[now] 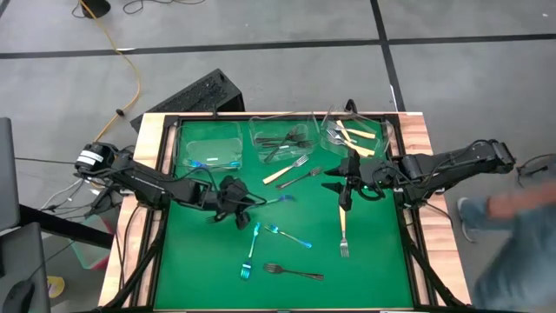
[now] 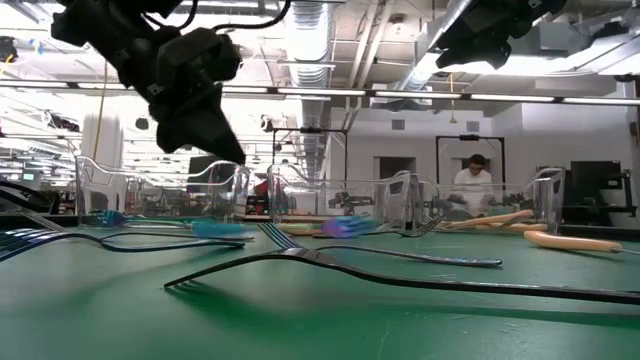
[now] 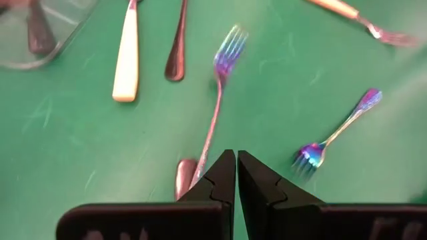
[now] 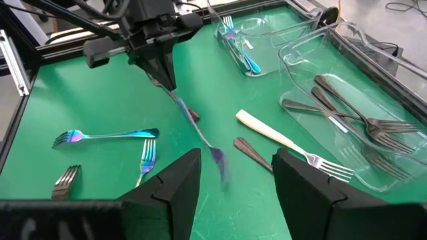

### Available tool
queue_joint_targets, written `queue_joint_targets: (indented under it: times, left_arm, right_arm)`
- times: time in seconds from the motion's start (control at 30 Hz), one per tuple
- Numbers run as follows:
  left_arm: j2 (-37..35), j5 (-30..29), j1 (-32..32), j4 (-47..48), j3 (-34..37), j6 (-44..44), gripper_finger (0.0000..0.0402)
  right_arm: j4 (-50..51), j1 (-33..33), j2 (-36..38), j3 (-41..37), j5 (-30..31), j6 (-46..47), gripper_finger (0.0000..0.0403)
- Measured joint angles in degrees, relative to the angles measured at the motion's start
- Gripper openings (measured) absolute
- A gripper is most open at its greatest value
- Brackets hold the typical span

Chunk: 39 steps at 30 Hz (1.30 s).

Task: Sort silverware by color (type)
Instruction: Put the blue fork into the left transparent bin

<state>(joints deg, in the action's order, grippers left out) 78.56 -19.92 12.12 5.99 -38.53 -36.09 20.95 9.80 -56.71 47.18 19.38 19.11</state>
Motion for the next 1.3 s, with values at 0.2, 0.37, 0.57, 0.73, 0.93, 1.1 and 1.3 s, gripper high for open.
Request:
queue_joint_targets:
  times: [0.2, 0.37, 0.57, 0.73, 0.93, 1.1, 1.3]
  left_arm:
    - [0.0, 0.6, 0.0, 2.2, -2.3, 4.7, 0.0]
    - [0.3, 0.2, 0.0, 0.3, -2.3, 10.6, 0.0011]
    - [0.3, 3.5, -0.3, -6.6, -2.3, 18.3, 0.0073]
    - [0.3, 3.3, -2.9, -7.0, -2.3, 20.4, 0.0124]
    - [0.3, 5.2, -5.8, -7.2, -2.3, 23.9, 0.0145]
    - [1.4, 5.4, -6.9, -7.6, -2.4, 24.7, 0.0147]
    - [8.9, 5.7, -6.9, -8.9, -4.7, 25.7, 0.0148]
  right_arm:
    - [0.0, 0.0, 0.0, 0.0, 0.0, 0.1, 0.0205]
    - [-0.2, 0.0, -1.1, 0.0, 0.0, 0.0, 0.0205]
    - [-1.6, 0.0, -4.4, 0.0, 0.0, 0.0, 0.0205]
    - [-3.3, 0.0, -6.5, 0.2, 0.0, -0.1, 0.0205]
    - [-2.7, 0.0, -7.4, -0.1, 0.0, -0.1, 0.0205]
    - [-3.4, 0.0, -7.3, 0.0, 0.0, -0.1, 0.0205]
    - [-3.4, -0.1, -7.3, 0.0, 0.0, -0.1, 0.0205]
